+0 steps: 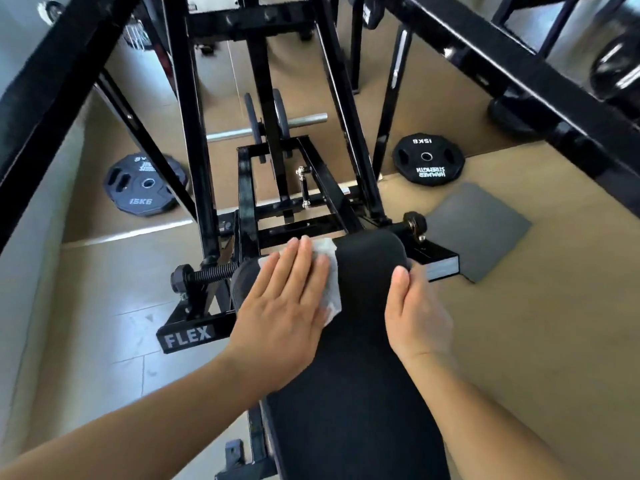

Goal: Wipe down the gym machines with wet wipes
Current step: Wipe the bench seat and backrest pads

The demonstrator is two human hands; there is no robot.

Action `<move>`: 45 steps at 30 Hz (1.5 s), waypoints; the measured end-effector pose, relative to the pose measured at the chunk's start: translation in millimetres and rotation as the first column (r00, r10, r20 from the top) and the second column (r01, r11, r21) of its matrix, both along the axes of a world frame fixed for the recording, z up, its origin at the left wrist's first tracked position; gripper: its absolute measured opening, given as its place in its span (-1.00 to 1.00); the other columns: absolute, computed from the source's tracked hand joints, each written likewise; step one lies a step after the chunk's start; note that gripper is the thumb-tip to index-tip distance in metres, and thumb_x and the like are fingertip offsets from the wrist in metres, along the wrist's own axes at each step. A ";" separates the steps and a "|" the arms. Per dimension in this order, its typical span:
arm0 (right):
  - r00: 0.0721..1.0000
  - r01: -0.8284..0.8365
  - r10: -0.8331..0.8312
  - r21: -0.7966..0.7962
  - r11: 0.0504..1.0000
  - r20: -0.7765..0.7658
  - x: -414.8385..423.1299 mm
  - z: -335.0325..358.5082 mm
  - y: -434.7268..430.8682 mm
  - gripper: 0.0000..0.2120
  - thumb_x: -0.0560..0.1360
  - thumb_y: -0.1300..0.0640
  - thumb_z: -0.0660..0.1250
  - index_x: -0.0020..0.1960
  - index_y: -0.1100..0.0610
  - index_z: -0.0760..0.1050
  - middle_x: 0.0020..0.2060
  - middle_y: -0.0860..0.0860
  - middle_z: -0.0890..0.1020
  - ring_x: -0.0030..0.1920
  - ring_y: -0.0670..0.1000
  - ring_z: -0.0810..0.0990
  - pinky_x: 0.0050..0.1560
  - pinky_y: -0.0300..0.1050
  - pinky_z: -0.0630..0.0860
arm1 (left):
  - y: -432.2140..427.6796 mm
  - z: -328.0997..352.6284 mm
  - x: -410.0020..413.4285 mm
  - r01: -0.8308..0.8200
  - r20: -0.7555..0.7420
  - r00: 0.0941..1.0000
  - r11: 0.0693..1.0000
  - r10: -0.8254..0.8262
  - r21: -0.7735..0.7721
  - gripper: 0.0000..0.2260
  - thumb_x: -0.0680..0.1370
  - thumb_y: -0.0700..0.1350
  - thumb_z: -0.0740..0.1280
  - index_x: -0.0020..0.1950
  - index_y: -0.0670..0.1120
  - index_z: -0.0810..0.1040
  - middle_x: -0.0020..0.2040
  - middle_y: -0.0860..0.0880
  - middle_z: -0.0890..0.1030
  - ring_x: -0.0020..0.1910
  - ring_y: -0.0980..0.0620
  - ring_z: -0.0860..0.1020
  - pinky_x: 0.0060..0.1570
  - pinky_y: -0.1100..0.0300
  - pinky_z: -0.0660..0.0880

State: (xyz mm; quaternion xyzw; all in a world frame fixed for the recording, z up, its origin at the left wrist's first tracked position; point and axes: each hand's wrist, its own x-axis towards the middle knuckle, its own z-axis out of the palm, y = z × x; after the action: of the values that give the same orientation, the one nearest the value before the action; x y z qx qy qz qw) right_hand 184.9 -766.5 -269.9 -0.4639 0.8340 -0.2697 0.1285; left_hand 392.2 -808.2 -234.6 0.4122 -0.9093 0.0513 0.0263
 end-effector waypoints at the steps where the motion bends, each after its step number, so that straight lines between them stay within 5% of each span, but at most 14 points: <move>1: 1.000 -0.003 0.003 -0.001 1.000 -0.003 0.5 -8.4 12.8 -0.52 0.69 -0.15 -0.09 0.37 0.06 0.42 0.02 -0.06 0.56 0.09 0.14 0.62 -0.13 -0.10 0.30 | -9.3 1.3 -10.4 0.005 0.003 1.000 1.000 -0.005 -0.008 -0.40 0.72 0.09 -0.02 0.66 -0.22 0.02 0.66 -0.29 0.01 0.66 -0.24 -0.05 0.59 -0.21 0.04; 8: 0.999 -0.035 0.036 -0.109 0.993 0.007 -1.0 -37.5 29.7 -0.38 0.65 -0.20 -0.14 0.53 0.11 0.33 0.36 0.04 0.56 0.23 0.10 0.59 -0.02 -0.15 0.36 | -30.5 -3.9 -94.7 0.071 0.058 0.996 0.995 -0.067 -0.074 -0.36 0.71 0.17 -0.13 0.67 -0.18 -0.12 0.67 -0.26 -0.03 0.65 -0.27 -0.06 0.59 -0.22 -0.05; 12: 0.995 -0.098 0.095 -0.111 0.989 -0.032 -0.3 -45.8 51.8 -0.40 0.69 -0.16 -0.10 0.62 0.13 0.18 0.44 0.09 0.48 0.33 0.09 0.51 0.11 -0.16 0.41 | -2.7 -8.9 -66.9 0.203 0.154 0.969 0.977 -0.191 -0.069 -0.36 0.72 0.16 -0.09 0.67 -0.20 -0.13 0.66 -0.27 -0.16 0.65 -0.25 -0.20 0.60 -0.20 -0.10; 17: 0.968 -0.161 0.157 -0.006 0.987 -0.198 17.5 -87.7 135.5 -0.33 0.71 -0.16 -0.09 0.67 0.22 -0.08 0.60 0.26 0.22 0.55 0.25 0.31 0.48 0.16 0.39 | 11.4 -14.8 -18.7 0.441 0.281 0.861 0.898 -0.424 0.005 -0.36 0.72 0.19 -0.03 0.69 -0.13 -0.09 0.68 -0.19 -0.13 0.66 -0.16 -0.18 0.61 -0.16 -0.04; 23: 0.950 -0.213 0.189 -0.075 0.974 -0.250 13.5 -106.5 140.8 -0.32 0.69 -0.12 -0.03 0.66 0.27 -0.02 0.62 0.28 0.16 0.56 0.28 0.30 0.50 0.10 0.30 | -19.5 -6.2 -84.5 0.072 0.097 0.993 0.991 -0.061 -0.112 -0.35 0.69 0.20 -0.17 0.68 -0.14 -0.16 0.67 -0.24 -0.15 0.65 -0.21 -0.19 0.61 -0.17 -0.14; 28: 0.944 -0.241 0.209 -0.098 0.966 -0.255 12.1 -111.2 141.7 -0.35 0.71 -0.12 -0.12 0.68 0.19 -0.13 0.65 0.19 0.04 0.60 0.18 0.20 0.54 0.00 0.21 | 75.8 -51.7 -76.4 0.323 0.239 0.920 0.946 -0.310 -0.015 -0.38 0.72 0.15 -0.16 0.66 -0.14 -0.25 0.63 -0.22 -0.35 0.59 -0.21 -0.41 0.58 -0.18 -0.29; 32: 0.949 -0.230 0.201 -0.100 0.968 -0.243 12.5 -110.8 144.1 -0.35 0.70 -0.08 -0.08 0.66 0.25 -0.08 0.64 0.25 0.09 0.57 0.25 0.27 0.54 0.04 0.24 | 47.3 -39.2 -46.2 0.420 0.252 0.881 0.907 -0.401 -0.025 -0.39 0.72 0.20 -0.11 0.68 -0.05 -0.17 0.67 -0.11 -0.23 0.64 -0.08 -0.31 0.61 -0.10 -0.23; 36: 0.950 -0.217 0.180 -0.126 0.968 -0.254 13.3 -109.3 142.7 -0.35 0.69 -0.05 -0.05 0.65 0.29 -0.03 0.61 0.29 0.15 0.53 0.28 0.31 0.52 0.05 0.21 | 4.3 -19.4 -24.5 0.151 0.138 0.982 0.975 -0.129 -0.161 -0.38 0.72 0.19 -0.08 0.69 -0.08 -0.13 0.68 -0.16 -0.16 0.66 -0.12 -0.20 0.62 -0.14 -0.06; 39: 0.945 -0.230 0.190 -0.128 0.965 -0.267 12.4 -111.7 143.3 -0.36 0.70 -0.05 -0.09 0.66 0.27 -0.07 0.63 0.26 0.11 0.54 0.27 0.30 0.53 0.03 0.19 | 53.8 -45.5 -35.1 -0.033 -0.021 0.999 0.995 0.031 -0.089 -0.37 0.72 0.16 -0.04 0.68 -0.14 -0.12 0.67 -0.22 -0.19 0.65 -0.19 -0.24 0.60 -0.20 -0.06; 42: 0.946 -0.232 0.190 -0.139 0.963 -0.263 11.9 -114.3 143.6 -0.36 0.70 -0.05 -0.09 0.67 0.27 -0.07 0.64 0.25 0.07 0.55 0.28 0.29 0.52 0.09 0.26 | 121.7 -84.5 -21.9 0.144 0.071 0.987 0.989 -0.142 -0.022 -0.34 0.71 0.17 0.06 0.68 -0.14 -0.06 0.67 -0.22 -0.15 0.65 -0.21 -0.20 0.59 -0.21 -0.01; 45: 0.949 -0.226 0.189 -0.127 0.966 -0.251 13.7 -112.3 144.7 -0.36 0.71 -0.07 -0.10 0.67 0.25 -0.07 0.65 0.24 0.07 0.56 0.26 0.27 0.50 0.12 0.31 | 115.6 -83.8 -2.1 0.446 0.242 0.866 0.895 -0.437 0.019 -0.36 0.71 0.19 0.04 0.69 -0.07 -0.06 0.68 -0.17 -0.12 0.66 -0.16 -0.19 0.60 -0.16 -0.09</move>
State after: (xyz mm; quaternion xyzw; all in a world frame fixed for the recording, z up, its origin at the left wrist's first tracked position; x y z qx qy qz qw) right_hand 198.6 -621.8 -382.3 -0.5868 0.7662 -0.2611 0.0195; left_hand 390.2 -692.5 -318.4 0.1837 -0.9746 0.1103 -0.0652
